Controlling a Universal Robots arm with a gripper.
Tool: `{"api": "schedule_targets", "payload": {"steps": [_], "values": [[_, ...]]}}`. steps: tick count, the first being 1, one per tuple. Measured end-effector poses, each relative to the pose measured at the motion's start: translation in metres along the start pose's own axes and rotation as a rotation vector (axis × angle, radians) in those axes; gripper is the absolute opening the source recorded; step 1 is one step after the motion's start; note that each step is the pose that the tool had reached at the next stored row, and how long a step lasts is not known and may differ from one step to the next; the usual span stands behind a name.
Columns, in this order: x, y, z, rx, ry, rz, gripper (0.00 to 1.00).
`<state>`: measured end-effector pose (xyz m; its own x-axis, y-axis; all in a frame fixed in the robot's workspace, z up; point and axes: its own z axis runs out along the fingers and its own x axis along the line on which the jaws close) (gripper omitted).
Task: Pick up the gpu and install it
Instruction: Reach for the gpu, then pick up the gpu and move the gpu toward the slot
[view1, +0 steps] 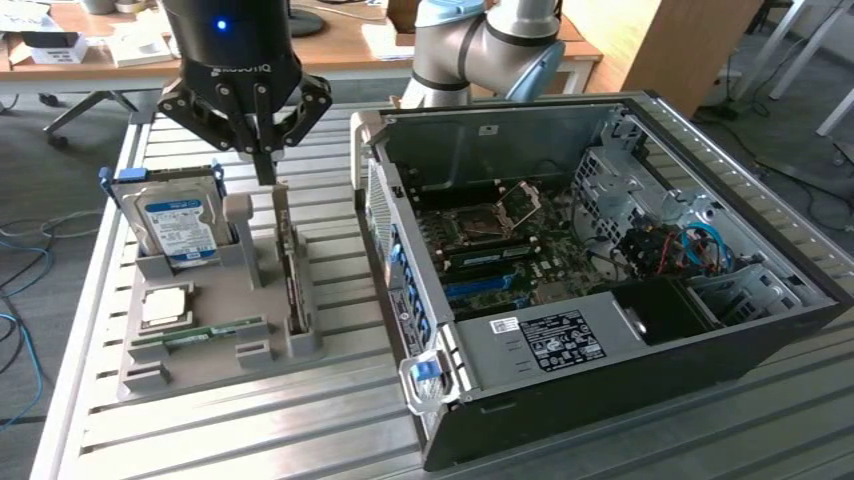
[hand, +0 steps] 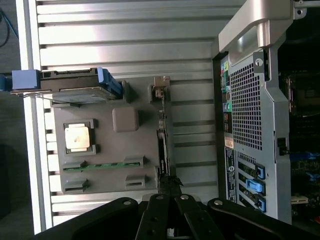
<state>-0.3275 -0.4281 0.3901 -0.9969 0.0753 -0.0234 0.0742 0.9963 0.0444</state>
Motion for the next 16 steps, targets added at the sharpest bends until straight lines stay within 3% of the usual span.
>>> {"api": "schedule_targets", "payload": {"steps": [16], "values": [[0.0014,-0.0001,0.0,0.0,0.0,0.0,0.11]]}}
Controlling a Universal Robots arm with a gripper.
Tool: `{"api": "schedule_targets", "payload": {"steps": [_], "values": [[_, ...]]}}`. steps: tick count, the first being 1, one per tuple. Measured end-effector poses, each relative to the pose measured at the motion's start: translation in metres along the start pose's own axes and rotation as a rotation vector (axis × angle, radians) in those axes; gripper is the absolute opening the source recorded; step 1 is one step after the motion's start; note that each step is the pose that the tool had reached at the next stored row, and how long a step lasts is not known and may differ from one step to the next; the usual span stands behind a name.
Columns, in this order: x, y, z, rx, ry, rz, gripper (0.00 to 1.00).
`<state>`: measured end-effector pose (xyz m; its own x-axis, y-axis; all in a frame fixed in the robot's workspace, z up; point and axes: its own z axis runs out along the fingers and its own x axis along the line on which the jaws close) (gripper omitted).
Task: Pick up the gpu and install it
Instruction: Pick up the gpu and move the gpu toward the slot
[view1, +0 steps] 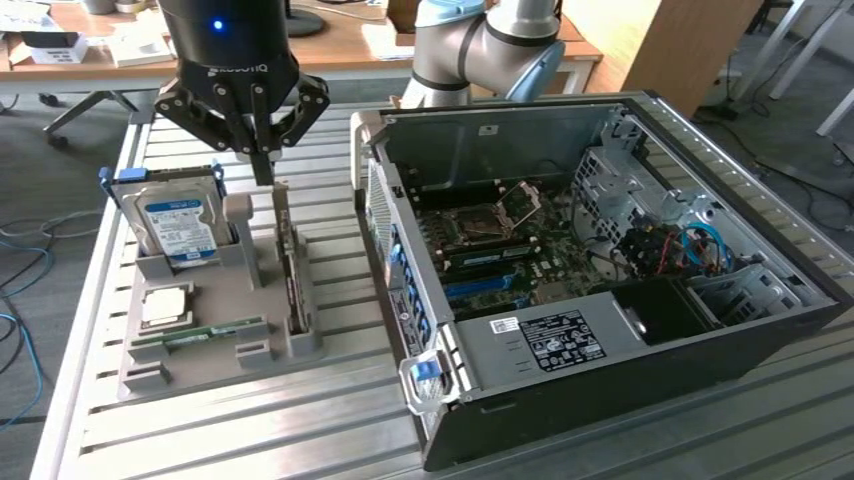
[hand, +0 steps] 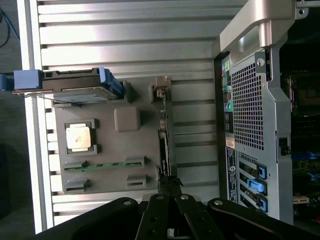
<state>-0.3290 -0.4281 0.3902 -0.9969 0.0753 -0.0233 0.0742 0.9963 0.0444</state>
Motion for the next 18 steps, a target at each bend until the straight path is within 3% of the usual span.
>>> {"api": "schedule_targets", "payload": {"steps": [3,5,6,10,18], "values": [[0.0,0.0,0.0,-0.0001,0.0,0.0,0.17],[0.0,0.0,0.0,0.0,0.0,0.0,0.29],[0.0,0.0,0.0,0.0,0.0,0.0,0.29],[0.0,0.0,0.0,0.0,0.0,0.0,0.47],[0.0002,-0.0004,0.0093,-0.0001,0.0,0.0,0.47]]}}
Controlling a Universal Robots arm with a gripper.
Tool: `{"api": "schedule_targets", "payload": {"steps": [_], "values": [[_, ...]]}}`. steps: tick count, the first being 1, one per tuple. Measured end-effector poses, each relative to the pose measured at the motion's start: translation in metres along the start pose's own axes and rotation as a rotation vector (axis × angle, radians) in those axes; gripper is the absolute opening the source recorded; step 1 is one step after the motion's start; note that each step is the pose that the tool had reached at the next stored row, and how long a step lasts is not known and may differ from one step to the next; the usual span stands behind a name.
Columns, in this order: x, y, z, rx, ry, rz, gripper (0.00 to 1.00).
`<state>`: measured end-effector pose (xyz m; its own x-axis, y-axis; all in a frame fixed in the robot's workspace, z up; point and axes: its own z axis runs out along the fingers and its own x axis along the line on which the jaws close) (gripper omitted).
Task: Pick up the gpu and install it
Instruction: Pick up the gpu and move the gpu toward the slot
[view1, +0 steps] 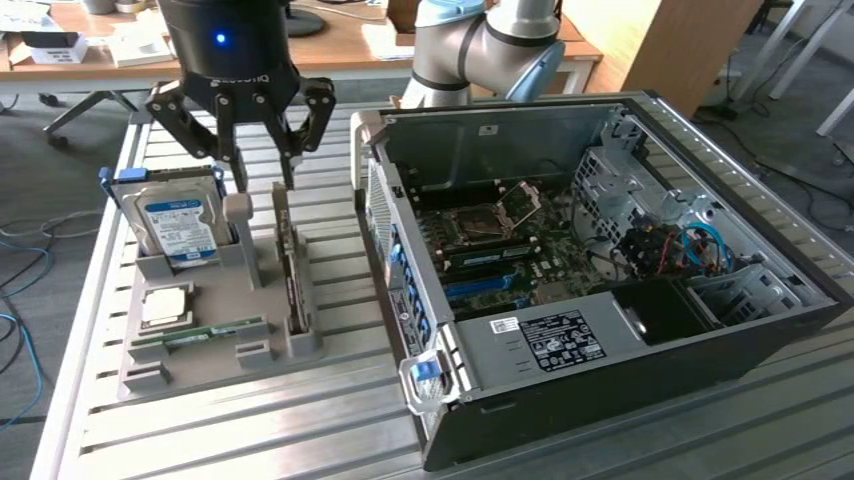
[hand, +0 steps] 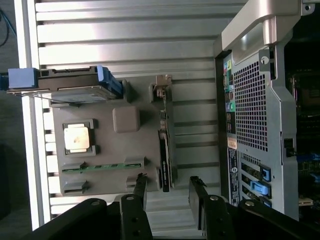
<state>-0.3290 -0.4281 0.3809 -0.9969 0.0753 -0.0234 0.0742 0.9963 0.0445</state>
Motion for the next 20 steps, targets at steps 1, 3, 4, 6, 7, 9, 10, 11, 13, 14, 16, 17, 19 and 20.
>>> {"api": "schedule_targets", "payload": {"steps": [1,3,4,6,7,9,10,11,13,14,16,17,19,20], "values": [[0.0,-0.0001,0.0018,0.0,-0.0001,0.0,0.47],[0.0,-0.0002,0.0054,0.0,0.0,0.0,0.47],[0.0,-0.0003,0.0072,0.0001,0.0,0.0,0.47],[0.0,-0.0005,0.0109,0.0001,0.0001,0.0,0.47],[0.0,-0.0006,0.0126,0.0002,0.0001,0.0,0.47],[0.0,-0.0007,0.0163,0.0001,0.0,0.0,0.47],[0.0,-0.0008,0.0181,0.0,0.0,0.0,0.47],[0.0,-0.0009,0.0199,0.0,0.0,0.0,0.47],[0.001,-0.0011,0.0236,0.0,0.0,0.0,0.47],[0.001,-0.0011,0.0254,0.0,0.0,0.0,0.47],[0.001,-0.0013,0.029,0.0001,0.0,0.0,0.47],[0.001,-0.0014,0.0309,0.0001,0.0001,0.0,0.47],[0.001,-0.0015,0.0346,0.0,0.0,0.0,0.47],[0.001,-0.0016,0.0363,0.0001,0.0,0.0,0.47]]}}
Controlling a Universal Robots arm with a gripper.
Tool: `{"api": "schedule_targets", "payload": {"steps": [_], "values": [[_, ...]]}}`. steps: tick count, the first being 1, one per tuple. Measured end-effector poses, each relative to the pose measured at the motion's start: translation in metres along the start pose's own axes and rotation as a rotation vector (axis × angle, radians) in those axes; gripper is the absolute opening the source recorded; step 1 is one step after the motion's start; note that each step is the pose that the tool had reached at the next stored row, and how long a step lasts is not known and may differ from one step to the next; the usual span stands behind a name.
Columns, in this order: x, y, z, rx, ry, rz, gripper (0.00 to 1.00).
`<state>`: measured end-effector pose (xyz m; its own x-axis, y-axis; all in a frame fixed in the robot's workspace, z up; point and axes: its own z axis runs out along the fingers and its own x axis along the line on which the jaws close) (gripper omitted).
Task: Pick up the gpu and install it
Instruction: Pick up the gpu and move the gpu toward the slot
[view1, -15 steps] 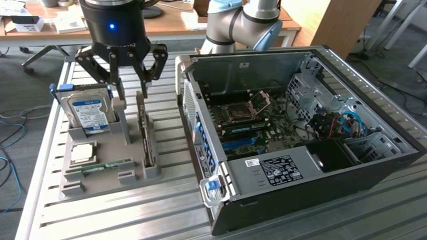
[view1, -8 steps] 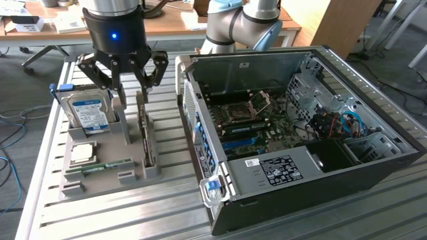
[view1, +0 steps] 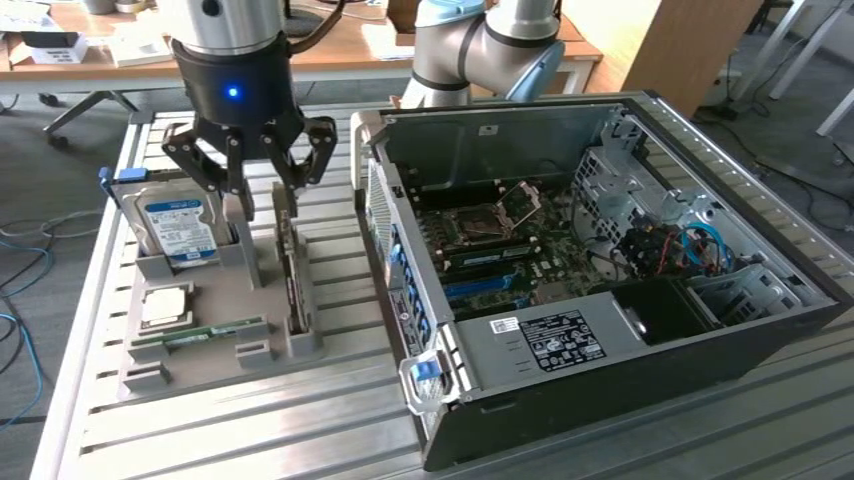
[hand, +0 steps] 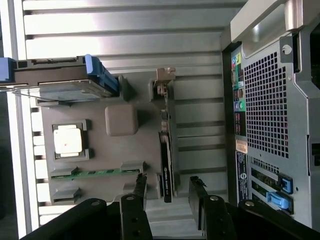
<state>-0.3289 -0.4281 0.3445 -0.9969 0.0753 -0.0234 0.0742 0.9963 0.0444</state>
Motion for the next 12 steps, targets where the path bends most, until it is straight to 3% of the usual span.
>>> {"api": "schedule_targets", "payload": {"steps": [5,12], "values": [[0.0002,-0.0004,0.0089,-0.0001,0.0001,0.0,0.47],[0.0002,-0.0004,0.0095,0.0,0.0001,0.0,0.47]]}}
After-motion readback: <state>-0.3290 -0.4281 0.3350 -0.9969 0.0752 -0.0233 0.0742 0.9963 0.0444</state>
